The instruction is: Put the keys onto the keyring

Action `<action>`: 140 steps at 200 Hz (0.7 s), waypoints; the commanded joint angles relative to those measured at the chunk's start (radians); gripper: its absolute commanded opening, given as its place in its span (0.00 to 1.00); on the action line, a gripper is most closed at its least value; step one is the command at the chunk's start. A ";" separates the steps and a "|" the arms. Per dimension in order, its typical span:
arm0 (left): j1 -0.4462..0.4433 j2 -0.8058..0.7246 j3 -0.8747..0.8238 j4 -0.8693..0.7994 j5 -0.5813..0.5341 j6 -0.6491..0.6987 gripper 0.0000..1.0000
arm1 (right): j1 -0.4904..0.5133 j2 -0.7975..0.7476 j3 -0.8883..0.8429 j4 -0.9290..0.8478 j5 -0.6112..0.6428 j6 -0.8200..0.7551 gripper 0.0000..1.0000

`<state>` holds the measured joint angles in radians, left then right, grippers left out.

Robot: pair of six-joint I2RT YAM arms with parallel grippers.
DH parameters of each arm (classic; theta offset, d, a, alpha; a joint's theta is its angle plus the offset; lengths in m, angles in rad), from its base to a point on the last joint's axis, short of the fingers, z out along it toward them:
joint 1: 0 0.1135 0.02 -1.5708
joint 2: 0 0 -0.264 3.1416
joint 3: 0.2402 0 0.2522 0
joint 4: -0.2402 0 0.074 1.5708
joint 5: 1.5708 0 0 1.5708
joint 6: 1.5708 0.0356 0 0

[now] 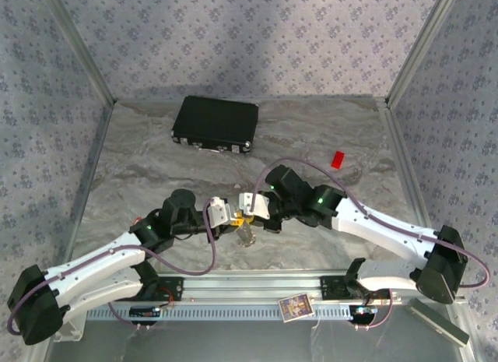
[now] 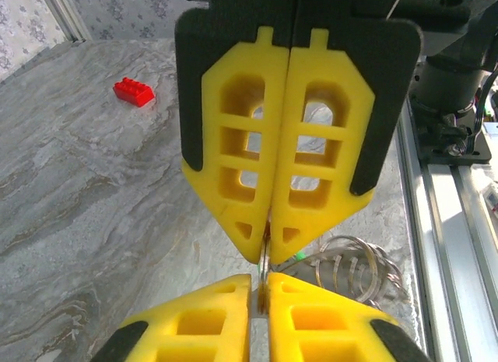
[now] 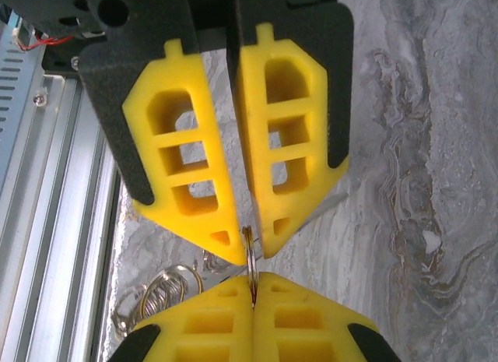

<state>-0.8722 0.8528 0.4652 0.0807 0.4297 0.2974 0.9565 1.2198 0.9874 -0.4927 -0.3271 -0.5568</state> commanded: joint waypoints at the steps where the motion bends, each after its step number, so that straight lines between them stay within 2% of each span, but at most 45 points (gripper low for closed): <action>1: -0.007 -0.006 0.035 0.012 0.023 0.013 0.07 | 0.007 0.007 0.041 -0.027 0.019 -0.029 0.00; 17: -0.007 -0.012 0.029 0.020 0.024 0.010 0.03 | 0.003 -0.003 0.030 -0.015 -0.004 -0.025 0.00; 34: -0.008 -0.016 0.023 0.035 0.027 0.003 0.01 | -0.024 -0.036 -0.013 0.045 -0.069 0.005 0.20; 50: -0.007 -0.020 0.008 0.062 0.033 -0.009 0.00 | -0.070 -0.075 -0.077 0.132 -0.161 0.055 0.27; 84: -0.007 -0.021 -0.025 0.137 0.041 -0.043 0.00 | -0.130 -0.106 -0.163 0.264 -0.276 0.137 0.28; 126: -0.007 -0.018 -0.058 0.229 0.041 -0.088 0.00 | -0.135 -0.090 -0.193 0.299 -0.302 0.159 0.28; 140: -0.007 -0.015 -0.066 0.241 0.042 -0.096 0.00 | -0.135 -0.087 -0.199 0.309 -0.302 0.166 0.25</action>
<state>-0.8730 0.8509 0.4076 0.2138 0.4389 0.2344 0.8242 1.1275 0.8036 -0.2317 -0.5846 -0.4286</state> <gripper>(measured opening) 0.046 0.267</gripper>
